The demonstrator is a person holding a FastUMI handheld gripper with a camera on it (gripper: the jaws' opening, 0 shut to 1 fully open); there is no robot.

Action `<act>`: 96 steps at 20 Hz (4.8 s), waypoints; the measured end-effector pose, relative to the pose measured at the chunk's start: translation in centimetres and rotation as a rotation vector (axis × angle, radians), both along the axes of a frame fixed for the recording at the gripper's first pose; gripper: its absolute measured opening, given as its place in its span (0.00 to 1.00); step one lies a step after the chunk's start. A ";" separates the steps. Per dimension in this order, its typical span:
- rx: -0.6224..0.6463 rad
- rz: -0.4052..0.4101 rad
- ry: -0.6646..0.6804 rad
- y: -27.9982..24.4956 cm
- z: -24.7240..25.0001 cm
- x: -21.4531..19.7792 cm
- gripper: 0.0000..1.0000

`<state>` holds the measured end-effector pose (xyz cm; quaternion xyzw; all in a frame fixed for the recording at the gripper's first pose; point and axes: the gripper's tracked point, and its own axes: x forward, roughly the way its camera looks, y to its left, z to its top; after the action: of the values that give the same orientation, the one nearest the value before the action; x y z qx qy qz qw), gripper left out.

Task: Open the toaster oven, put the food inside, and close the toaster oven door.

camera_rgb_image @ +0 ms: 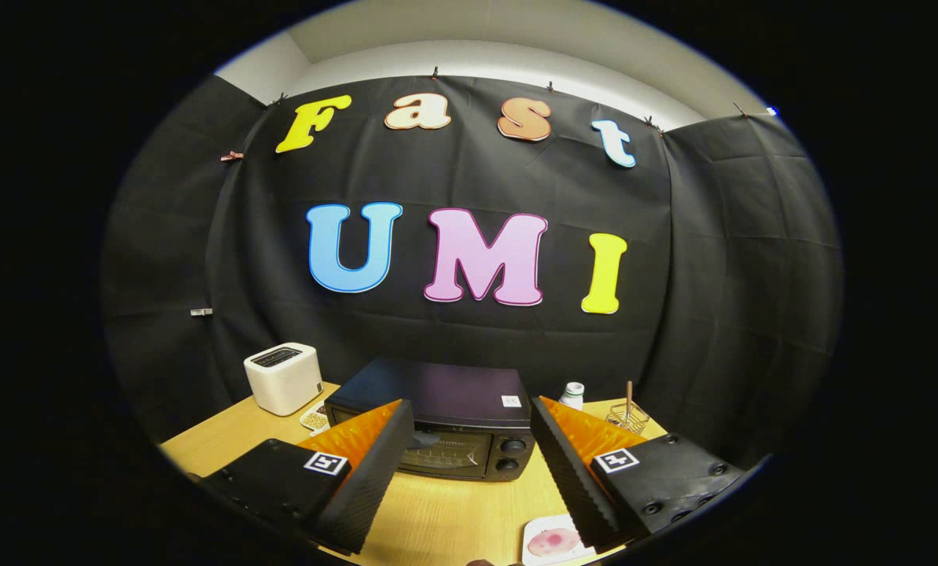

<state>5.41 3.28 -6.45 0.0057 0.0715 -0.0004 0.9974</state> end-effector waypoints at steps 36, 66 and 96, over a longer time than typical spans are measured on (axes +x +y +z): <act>0.071 -0.042 0.432 7.9 -17.9 6.4 0.99; 0.018 -0.005 0.683 -9.1 -18.4 -8.5 1.00; 0.175 -0.068 1.203 -22.9 -33.4 -12.1 0.73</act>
<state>-6.68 -19.60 -39.83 0.0886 0.6220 -0.0293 0.7774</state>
